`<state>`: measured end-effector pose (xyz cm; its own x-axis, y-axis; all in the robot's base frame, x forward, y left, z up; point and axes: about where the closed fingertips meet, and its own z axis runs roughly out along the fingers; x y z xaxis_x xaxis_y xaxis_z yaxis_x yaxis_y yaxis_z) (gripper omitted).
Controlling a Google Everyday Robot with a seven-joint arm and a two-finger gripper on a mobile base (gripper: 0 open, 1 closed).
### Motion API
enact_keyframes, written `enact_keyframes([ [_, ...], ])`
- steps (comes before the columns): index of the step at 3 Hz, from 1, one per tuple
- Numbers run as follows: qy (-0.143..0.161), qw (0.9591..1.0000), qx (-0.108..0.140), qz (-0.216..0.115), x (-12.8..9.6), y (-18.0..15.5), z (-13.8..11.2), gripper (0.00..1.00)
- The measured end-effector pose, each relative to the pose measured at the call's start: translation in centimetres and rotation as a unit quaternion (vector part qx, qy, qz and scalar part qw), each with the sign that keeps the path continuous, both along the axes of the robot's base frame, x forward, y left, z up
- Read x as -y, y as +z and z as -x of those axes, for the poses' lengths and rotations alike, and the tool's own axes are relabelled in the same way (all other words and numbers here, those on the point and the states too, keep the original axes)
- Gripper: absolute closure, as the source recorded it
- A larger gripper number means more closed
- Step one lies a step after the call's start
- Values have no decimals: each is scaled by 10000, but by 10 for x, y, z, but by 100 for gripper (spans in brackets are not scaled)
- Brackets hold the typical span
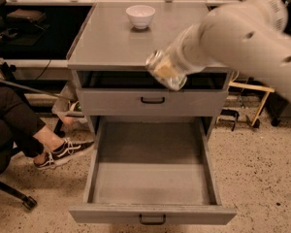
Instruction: Place 7up can into middle drawer
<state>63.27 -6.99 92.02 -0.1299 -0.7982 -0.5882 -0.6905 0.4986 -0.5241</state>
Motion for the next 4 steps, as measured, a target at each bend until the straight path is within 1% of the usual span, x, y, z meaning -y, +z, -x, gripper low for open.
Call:
enact_keyframes([
  [1,-163,9998,-127,25,-2,-15,1,100],
  [2,-170,9998,-128,16,-2,-15,1,100],
  [3,-287,9977,-604,-87,5,-87,-3,100],
  [4,-316,9914,-1262,164,1,-199,-3,100],
])
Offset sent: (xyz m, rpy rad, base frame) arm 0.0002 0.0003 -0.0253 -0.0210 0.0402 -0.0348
